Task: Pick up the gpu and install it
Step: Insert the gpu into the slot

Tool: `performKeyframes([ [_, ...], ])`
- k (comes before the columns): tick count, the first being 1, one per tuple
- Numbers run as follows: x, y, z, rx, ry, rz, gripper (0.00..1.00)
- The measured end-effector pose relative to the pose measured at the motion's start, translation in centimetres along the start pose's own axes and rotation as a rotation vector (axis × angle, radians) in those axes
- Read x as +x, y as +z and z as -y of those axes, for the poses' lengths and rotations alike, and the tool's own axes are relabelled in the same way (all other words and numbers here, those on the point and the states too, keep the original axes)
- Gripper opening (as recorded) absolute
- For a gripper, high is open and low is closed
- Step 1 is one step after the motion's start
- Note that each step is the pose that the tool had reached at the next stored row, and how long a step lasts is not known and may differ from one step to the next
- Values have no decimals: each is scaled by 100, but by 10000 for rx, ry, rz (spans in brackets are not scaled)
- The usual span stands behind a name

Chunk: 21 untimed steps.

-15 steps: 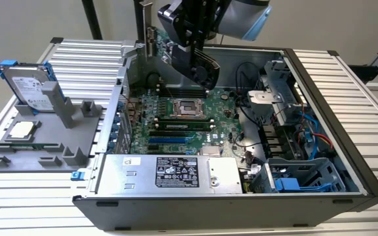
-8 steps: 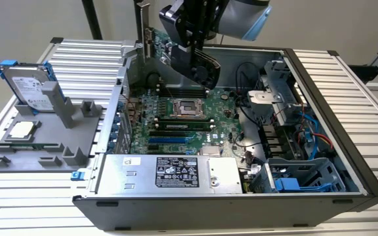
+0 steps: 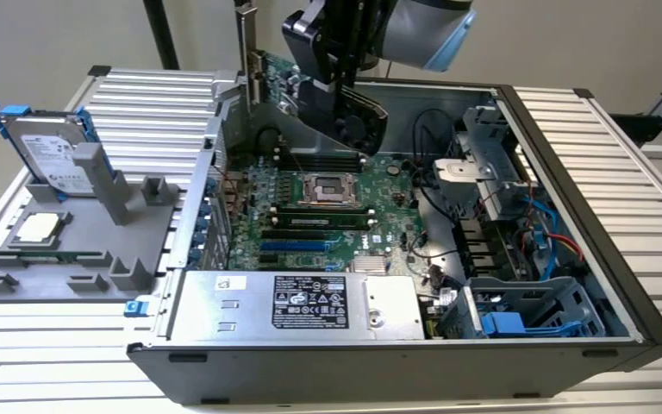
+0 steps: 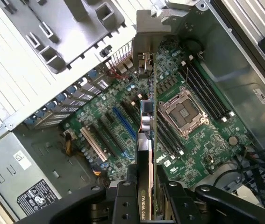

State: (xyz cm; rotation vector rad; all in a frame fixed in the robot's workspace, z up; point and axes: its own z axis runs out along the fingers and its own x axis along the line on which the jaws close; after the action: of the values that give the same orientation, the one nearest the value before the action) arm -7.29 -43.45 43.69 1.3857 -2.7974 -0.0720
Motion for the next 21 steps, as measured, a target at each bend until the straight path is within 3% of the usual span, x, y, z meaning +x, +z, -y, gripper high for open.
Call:
performKeyframes([
  [21, 0, -1, 0, -6, -1666, -83, 0],
])
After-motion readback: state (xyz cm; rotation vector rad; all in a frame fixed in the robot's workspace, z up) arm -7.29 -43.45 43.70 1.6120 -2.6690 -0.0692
